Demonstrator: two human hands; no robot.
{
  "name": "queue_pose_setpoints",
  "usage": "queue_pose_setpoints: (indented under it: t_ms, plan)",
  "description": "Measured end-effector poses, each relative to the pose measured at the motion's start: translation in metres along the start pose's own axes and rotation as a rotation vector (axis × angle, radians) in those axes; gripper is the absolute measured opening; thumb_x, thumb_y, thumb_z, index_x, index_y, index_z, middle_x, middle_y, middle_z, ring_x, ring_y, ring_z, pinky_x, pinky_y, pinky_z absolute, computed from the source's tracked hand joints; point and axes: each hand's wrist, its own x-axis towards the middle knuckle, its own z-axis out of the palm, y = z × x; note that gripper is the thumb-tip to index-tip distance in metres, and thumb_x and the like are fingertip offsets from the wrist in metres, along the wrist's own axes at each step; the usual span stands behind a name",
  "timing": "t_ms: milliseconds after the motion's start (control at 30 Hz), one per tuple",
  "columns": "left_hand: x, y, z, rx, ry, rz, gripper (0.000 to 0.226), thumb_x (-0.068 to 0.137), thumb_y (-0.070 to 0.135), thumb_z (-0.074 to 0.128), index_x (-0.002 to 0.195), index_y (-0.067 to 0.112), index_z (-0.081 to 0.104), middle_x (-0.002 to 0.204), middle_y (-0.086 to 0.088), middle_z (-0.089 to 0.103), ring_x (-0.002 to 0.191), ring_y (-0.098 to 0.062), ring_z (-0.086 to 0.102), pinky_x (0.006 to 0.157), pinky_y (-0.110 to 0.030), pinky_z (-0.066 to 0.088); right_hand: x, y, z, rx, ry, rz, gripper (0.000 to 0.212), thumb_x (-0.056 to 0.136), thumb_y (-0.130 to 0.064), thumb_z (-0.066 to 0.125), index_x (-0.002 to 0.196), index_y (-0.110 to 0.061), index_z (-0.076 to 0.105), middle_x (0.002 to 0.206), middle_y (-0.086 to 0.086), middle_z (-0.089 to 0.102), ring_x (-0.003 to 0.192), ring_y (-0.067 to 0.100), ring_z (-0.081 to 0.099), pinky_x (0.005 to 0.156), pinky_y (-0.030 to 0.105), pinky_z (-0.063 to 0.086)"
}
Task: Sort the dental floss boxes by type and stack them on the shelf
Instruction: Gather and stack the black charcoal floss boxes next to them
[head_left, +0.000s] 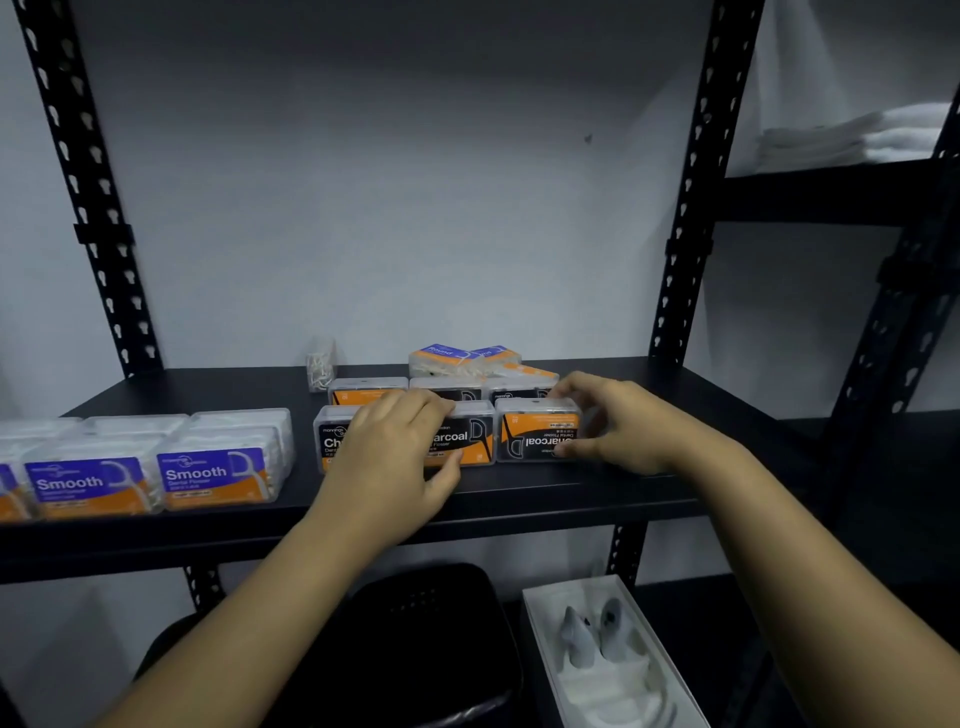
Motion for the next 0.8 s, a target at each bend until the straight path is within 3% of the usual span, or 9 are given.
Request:
queue_pose_setpoints:
  t_ms: [133, 233, 400, 500, 600, 667, 733, 800]
  plan:
    - [-0.001, -0.001, 0.002, -0.008, -0.007, -0.007, 0.044, 0.085, 0.035, 0.067, 0.123, 0.014, 0.065, 0.115, 0.003, 0.064, 0.108, -0.02, 0.059, 0.096, -0.039, 0.049, 0.0, 0.002, -0.006, 0.163, 0.032, -0.012, 0.053, 0.077, -0.022, 0.089, 0.118, -0.035, 0.056, 0.107, -0.004, 0.07, 0.086, 0.016, 0.072, 0.084, 0.038, 0.061]
    - [-0.003, -0.002, 0.004, -0.017, -0.002, -0.009, 0.045, 0.085, 0.038, 0.06, 0.124, 0.015, 0.065, 0.116, 0.004, 0.062, 0.109, -0.018, 0.058, 0.096, -0.037, 0.046, -0.001, 0.003, -0.014, 0.328, 0.08, -0.044, 0.054, 0.078, -0.008, 0.087, 0.118, -0.026, 0.056, 0.107, 0.005, 0.071, 0.088, 0.029, 0.073, 0.084, 0.043, 0.062]
    - [-0.003, -0.002, 0.005, -0.031, 0.026, -0.011, 0.046, 0.086, 0.04, 0.055, 0.123, 0.015, 0.065, 0.115, 0.005, 0.063, 0.108, -0.017, 0.058, 0.095, -0.035, 0.045, 0.003, 0.001, -0.03, 0.498, 0.131, -0.121, 0.049, 0.078, -0.003, 0.086, 0.117, -0.016, 0.059, 0.103, 0.005, 0.076, 0.095, 0.02, 0.073, 0.093, 0.034, 0.058]
    - [-0.004, -0.002, 0.007, -0.036, 0.034, -0.012, 0.046, 0.086, 0.041, 0.055, 0.123, 0.015, 0.065, 0.116, 0.005, 0.063, 0.109, -0.018, 0.058, 0.096, -0.035, 0.045, 0.009, -0.014, -0.037, 0.351, 0.107, -0.183, 0.032, 0.079, -0.009, 0.086, 0.107, -0.018, 0.072, 0.102, 0.0, 0.075, 0.101, 0.019, 0.069, 0.086, 0.019, 0.054]
    - [-0.004, -0.003, 0.009, -0.036, 0.031, -0.016, 0.047, 0.086, 0.041, 0.056, 0.124, 0.016, 0.065, 0.118, 0.005, 0.063, 0.111, -0.018, 0.058, 0.097, -0.036, 0.044, 0.015, -0.034, -0.04, 0.14, 0.012, -0.181, 0.031, 0.082, -0.012, 0.085, 0.109, -0.021, 0.072, 0.098, -0.009, 0.073, 0.081, 0.002, 0.065, 0.072, 0.01, 0.048]
    - [-0.004, -0.004, 0.01, -0.04, 0.031, -0.016, 0.047, 0.086, 0.04, 0.055, 0.125, 0.016, 0.064, 0.118, 0.005, 0.063, 0.111, -0.018, 0.057, 0.098, -0.035, 0.044, 0.02, -0.044, -0.04, 0.031, -0.034, -0.156, 0.04, 0.08, -0.016, 0.085, 0.111, -0.027, 0.062, 0.1, -0.006, 0.072, 0.071, 0.004, 0.062, 0.066, 0.018, 0.05]
    - [-0.004, -0.004, 0.009, -0.048, 0.027, -0.015, 0.047, 0.086, 0.04, 0.056, 0.126, 0.016, 0.064, 0.118, 0.005, 0.062, 0.111, -0.018, 0.057, 0.098, -0.036, 0.045, 0.025, -0.051, -0.037, -0.063, -0.073, -0.12, 0.048, 0.078, -0.02, 0.086, 0.111, -0.031, 0.053, 0.102, -0.005, 0.07, 0.079, 0.014, 0.064, 0.07, 0.029, 0.054]
    - [-0.004, -0.004, 0.009, -0.049, 0.02, -0.017, 0.047, 0.086, 0.04, 0.057, 0.127, 0.016, 0.063, 0.119, 0.005, 0.062, 0.112, -0.017, 0.057, 0.099, -0.036, 0.045, 0.031, -0.055, -0.03, -0.12, -0.113, -0.105, 0.053, 0.076, -0.023, 0.088, 0.111, -0.033, 0.05, 0.103, -0.006, 0.068, 0.082, 0.014, 0.063, 0.071, 0.032, 0.054]
